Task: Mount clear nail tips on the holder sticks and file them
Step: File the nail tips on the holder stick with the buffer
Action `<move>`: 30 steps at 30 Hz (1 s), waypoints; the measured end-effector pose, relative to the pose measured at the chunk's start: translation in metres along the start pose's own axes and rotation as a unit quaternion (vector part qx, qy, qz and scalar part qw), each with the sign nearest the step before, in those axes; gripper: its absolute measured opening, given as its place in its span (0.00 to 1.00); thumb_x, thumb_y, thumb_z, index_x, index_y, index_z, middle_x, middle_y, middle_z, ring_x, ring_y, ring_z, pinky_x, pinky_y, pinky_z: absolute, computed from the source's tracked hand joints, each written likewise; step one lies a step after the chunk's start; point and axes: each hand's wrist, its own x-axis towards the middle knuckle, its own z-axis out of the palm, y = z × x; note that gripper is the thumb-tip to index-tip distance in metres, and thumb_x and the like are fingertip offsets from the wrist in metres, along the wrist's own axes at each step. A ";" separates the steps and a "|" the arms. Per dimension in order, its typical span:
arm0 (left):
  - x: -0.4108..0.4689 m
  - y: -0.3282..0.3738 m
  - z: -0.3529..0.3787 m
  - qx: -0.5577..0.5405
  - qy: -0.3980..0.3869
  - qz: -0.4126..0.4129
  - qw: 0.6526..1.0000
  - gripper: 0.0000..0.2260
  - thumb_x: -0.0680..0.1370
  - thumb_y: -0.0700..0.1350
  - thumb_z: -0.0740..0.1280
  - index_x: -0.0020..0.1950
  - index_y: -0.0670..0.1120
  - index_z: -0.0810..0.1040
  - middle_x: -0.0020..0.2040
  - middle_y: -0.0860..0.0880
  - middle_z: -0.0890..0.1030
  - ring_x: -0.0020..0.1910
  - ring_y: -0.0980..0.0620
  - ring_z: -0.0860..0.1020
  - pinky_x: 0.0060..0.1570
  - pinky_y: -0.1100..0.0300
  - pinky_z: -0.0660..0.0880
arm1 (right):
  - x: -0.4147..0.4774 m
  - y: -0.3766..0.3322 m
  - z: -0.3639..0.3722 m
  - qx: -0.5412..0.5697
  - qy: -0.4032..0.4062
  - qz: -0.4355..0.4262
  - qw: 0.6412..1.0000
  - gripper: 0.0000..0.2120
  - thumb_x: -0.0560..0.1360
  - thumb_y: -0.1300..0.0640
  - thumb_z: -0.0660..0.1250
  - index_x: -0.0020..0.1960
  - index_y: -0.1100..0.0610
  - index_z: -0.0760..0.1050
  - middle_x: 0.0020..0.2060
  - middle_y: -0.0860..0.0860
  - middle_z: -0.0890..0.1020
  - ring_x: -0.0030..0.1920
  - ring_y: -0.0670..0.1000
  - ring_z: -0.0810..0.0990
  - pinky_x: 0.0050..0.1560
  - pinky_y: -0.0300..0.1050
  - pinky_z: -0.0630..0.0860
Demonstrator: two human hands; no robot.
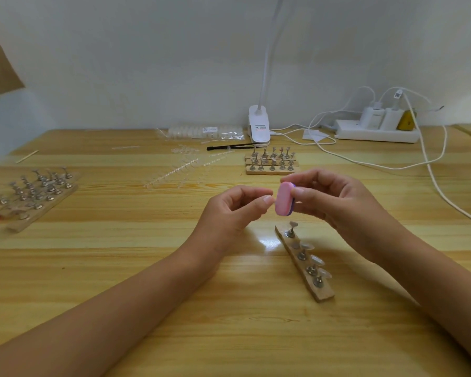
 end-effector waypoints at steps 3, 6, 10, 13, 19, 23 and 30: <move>0.000 -0.001 -0.001 0.002 -0.003 0.002 1.000 0.10 0.76 0.48 0.71 0.56 0.48 0.84 0.52 0.50 0.86 0.54 0.56 0.82 0.53 0.65 0.75 | -0.001 0.001 0.002 -0.031 -0.026 0.000 0.999 0.12 0.72 0.54 0.71 0.54 0.55 0.82 0.48 0.54 0.86 0.50 0.52 0.85 0.49 0.36 0.79; 0.000 0.000 -0.002 0.007 -0.013 0.006 1.000 0.11 0.76 0.48 0.70 0.58 0.49 0.84 0.54 0.51 0.85 0.58 0.56 0.81 0.58 0.62 0.73 | -0.001 0.000 0.004 0.000 0.030 -0.037 0.999 0.14 0.70 0.54 0.71 0.54 0.57 0.81 0.47 0.53 0.86 0.49 0.51 0.85 0.49 0.37 0.79; 0.000 0.000 -0.001 0.000 -0.016 0.008 1.000 0.12 0.74 0.51 0.71 0.56 0.50 0.84 0.54 0.51 0.85 0.58 0.55 0.81 0.59 0.60 0.72 | -0.003 -0.002 0.004 -0.042 -0.020 -0.002 0.999 0.12 0.71 0.54 0.71 0.53 0.57 0.81 0.47 0.54 0.86 0.48 0.52 0.85 0.49 0.39 0.80; 0.000 -0.001 -0.002 -0.001 -0.014 0.005 1.000 0.11 0.75 0.52 0.72 0.55 0.52 0.85 0.54 0.50 0.85 0.58 0.52 0.81 0.61 0.54 0.74 | -0.004 0.000 0.008 -0.052 -0.016 -0.002 0.999 0.11 0.72 0.56 0.71 0.53 0.58 0.81 0.45 0.53 0.86 0.46 0.49 0.85 0.46 0.36 0.79; 0.000 -0.002 -0.002 0.008 -0.011 -0.006 1.000 0.12 0.74 0.53 0.71 0.55 0.52 0.85 0.54 0.49 0.85 0.59 0.50 0.81 0.63 0.44 0.75 | -0.004 0.000 0.008 -0.053 -0.017 0.003 0.998 0.13 0.71 0.55 0.71 0.53 0.60 0.80 0.45 0.55 0.86 0.47 0.51 0.85 0.47 0.37 0.79; -0.001 0.000 -0.002 0.007 -0.025 0.011 1.000 0.08 0.78 0.47 0.70 0.56 0.51 0.85 0.54 0.51 0.85 0.58 0.54 0.81 0.60 0.57 0.73 | -0.004 -0.001 0.009 -0.040 0.025 -0.031 0.998 0.13 0.71 0.57 0.71 0.54 0.60 0.81 0.45 0.52 0.86 0.46 0.48 0.85 0.46 0.34 0.78; -0.003 0.003 0.000 0.015 -0.040 0.015 0.999 0.15 0.74 0.53 0.70 0.58 0.51 0.84 0.55 0.54 0.85 0.59 0.58 0.80 0.59 0.60 0.71 | -0.004 -0.004 0.005 -0.066 0.005 -0.038 0.997 0.13 0.72 0.56 0.71 0.56 0.57 0.82 0.47 0.52 0.86 0.48 0.48 0.85 0.47 0.35 0.79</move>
